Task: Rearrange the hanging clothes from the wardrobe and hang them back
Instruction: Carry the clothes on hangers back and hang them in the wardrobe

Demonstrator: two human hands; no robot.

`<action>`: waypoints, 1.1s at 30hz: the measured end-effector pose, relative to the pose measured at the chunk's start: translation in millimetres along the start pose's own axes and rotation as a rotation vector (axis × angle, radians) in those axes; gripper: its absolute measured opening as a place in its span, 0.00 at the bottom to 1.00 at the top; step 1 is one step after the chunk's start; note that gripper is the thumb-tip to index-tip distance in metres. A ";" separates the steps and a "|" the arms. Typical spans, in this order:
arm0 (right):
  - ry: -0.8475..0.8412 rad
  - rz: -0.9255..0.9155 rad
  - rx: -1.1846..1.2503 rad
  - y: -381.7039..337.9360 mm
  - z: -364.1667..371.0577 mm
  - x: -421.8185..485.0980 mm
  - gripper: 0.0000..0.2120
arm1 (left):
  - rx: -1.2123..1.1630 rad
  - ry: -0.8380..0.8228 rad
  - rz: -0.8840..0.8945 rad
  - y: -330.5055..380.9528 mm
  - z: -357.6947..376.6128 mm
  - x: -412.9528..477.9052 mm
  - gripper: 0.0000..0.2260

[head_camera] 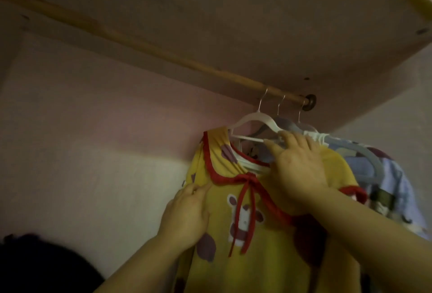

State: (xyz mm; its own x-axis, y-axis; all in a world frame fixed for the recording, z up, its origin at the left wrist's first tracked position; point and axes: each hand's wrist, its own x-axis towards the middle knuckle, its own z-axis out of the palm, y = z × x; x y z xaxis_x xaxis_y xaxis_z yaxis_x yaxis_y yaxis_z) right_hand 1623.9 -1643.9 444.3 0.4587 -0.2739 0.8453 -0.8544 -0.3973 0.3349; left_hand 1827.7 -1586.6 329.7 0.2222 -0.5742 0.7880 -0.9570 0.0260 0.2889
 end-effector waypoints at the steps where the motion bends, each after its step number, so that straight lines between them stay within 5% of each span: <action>1: -0.006 -0.037 0.020 -3.5 -0.3 -13.4 0.24 | 0.014 -0.014 -0.011 4.6 -1.5 -5.4 0.27; 10: -0.377 -0.176 0.278 -32.7 -10.6 -174.3 0.24 | 0.187 -0.243 -0.107 58.2 -17.6 -104.3 0.26; 20: -0.692 -0.124 0.474 -36.0 -43.6 -380.2 0.19 | 0.331 -0.600 -0.217 126.9 -31.6 -291.2 0.23; 25: -0.907 -0.030 0.497 -27.2 -89.5 -473.9 0.22 | 0.391 -0.789 -0.180 155.0 -40.7 -379.8 0.19; 30: -1.037 0.140 0.446 -17.3 -168.1 -562.9 0.23 | 0.187 -0.824 -0.056 192.8 -47.6 -452.7 0.12; 33: -1.119 0.299 0.381 -11.1 -227.5 -620.4 0.23 | 0.130 -0.909 0.043 220.5 -48.7 -499.7 0.17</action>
State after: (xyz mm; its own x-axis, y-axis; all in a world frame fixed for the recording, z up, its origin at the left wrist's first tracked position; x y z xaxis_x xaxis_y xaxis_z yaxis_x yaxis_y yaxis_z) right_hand 1293.3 -1270.3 10.9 0.3736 -0.9274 -0.0198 -0.9224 -0.3691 -0.1140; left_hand 1514.7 -1254.1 26.1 0.0065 -0.9987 0.0498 -0.9867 0.0017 0.1623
